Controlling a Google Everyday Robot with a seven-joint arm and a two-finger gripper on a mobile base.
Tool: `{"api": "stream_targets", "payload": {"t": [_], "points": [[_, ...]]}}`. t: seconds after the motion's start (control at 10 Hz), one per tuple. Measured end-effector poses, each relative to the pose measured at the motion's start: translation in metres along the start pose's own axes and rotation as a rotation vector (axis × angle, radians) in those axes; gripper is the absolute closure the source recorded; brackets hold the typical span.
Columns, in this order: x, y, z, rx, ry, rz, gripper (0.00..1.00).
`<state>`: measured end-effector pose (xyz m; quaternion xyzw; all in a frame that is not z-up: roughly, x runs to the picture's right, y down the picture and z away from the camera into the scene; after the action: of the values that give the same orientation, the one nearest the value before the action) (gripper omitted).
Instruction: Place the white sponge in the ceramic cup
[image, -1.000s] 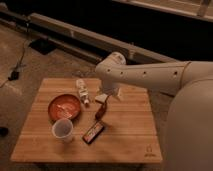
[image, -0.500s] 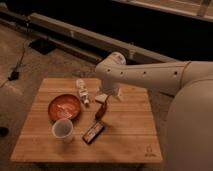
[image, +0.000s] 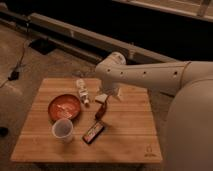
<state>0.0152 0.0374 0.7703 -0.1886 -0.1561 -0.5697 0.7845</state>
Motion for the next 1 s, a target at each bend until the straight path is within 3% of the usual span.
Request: {"api": "stream_targets", "payload": {"t": [0.3,0.5,0.8,1.0], "points": [[0.001,-0.001,0.006,-0.007,0.008,-0.004,0.2],[-0.002,-0.008,0.026,-0.014,0.017,-0.017,0.2],[0.001,-0.014,0.038,-0.024,0.028,-0.025,0.2],[0.0,-0.015,0.061,-0.034,0.033,-0.027,0.2]]}}
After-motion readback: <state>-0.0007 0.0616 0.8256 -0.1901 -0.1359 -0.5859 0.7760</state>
